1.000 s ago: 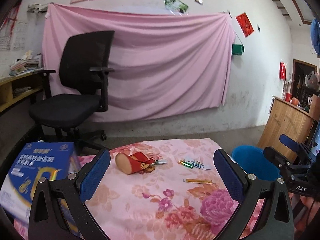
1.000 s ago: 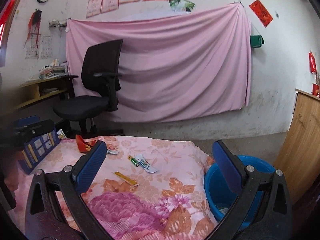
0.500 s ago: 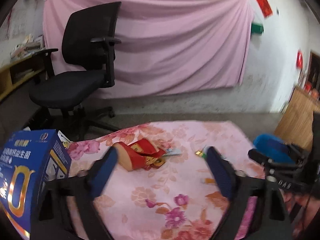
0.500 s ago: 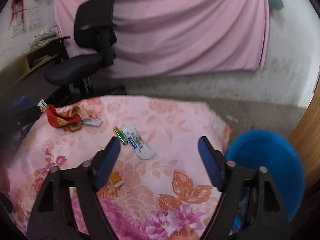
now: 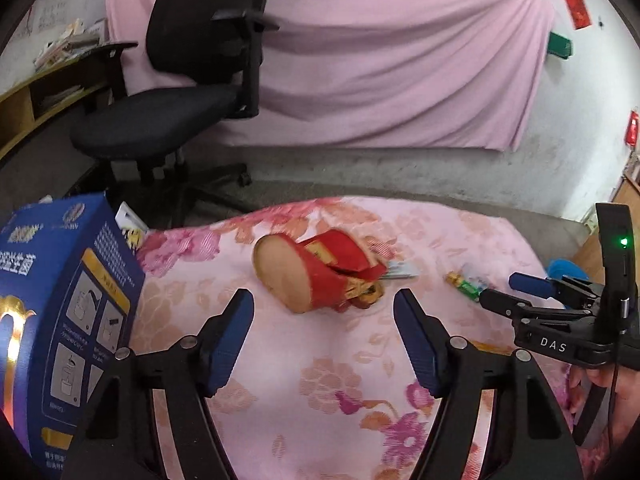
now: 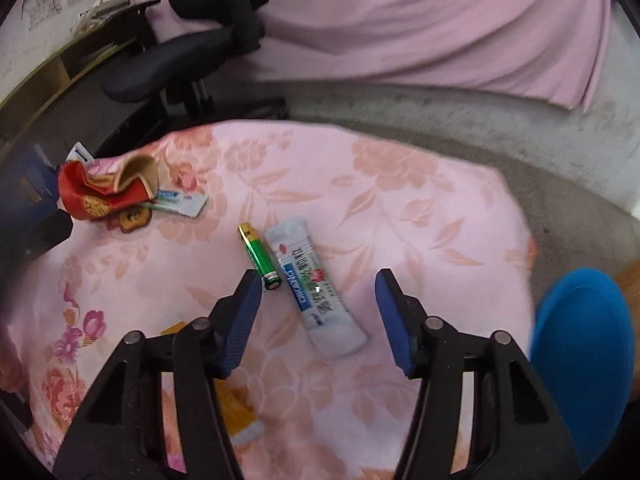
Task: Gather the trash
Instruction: 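Grasp the red paper cup with the left tool while the right tool grasps the white tube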
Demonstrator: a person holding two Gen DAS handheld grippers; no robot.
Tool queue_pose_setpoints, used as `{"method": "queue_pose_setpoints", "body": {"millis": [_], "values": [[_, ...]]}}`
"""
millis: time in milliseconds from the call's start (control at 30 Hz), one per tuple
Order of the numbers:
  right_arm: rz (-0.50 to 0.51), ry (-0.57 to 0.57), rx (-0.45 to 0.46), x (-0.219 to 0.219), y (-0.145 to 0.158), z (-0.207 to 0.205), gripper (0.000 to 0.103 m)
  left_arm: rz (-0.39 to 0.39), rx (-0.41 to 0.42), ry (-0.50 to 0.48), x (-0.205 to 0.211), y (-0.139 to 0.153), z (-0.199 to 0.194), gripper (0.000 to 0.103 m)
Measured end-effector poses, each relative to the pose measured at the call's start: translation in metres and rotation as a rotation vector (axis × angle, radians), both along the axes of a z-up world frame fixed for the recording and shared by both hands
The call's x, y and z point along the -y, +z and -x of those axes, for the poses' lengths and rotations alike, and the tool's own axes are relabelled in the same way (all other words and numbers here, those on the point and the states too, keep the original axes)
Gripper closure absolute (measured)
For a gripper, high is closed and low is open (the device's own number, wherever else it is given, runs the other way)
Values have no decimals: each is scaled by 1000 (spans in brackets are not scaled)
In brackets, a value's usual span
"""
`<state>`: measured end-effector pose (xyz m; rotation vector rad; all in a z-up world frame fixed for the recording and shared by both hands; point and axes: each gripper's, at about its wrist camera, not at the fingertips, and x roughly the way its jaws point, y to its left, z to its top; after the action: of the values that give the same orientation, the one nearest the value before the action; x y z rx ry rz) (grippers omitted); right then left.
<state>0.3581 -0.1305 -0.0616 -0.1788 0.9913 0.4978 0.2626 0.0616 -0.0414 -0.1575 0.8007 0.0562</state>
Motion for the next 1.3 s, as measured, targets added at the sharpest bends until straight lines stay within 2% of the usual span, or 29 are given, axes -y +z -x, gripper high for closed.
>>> {"method": "queue_pose_setpoints", "body": {"millis": [200,267,467,500,533,700,800,1000,1100,1200,1300], "values": [[-13,7,-2,1,-1,3,15,8,-49,3,-11,-9,-3,37],[-28,15,-13,2,-2,3,11,7,-52,14,-13,-8,-1,37],[-25,14,-7,0,-2,3,11,-13,-31,-13,-10,-5,3,37],[-28,14,-8,-1,-2,3,11,-12,-28,-20,-10,-5,2,43],[-35,13,-10,0,-2,4,11,-11,-30,-27,-8,-5,0,55],[-55,8,-15,5,-2,0,12,-17,-39,-57,-3,-8,-6,71],[-45,10,-11,4,-2,0,11,-43,-33,-59,1,-8,-6,74],[-32,7,-1,0,-2,0,12,-87,-11,-101,12,-7,-6,86],[-32,3,5,1,-2,1,12,-100,-15,-110,16,-10,-7,88],[-31,3,3,1,-2,0,13,-108,-21,-126,19,-12,-9,97],[-10,2,8,-1,-2,2,15,-111,-25,-140,22,-14,-10,99]]}}
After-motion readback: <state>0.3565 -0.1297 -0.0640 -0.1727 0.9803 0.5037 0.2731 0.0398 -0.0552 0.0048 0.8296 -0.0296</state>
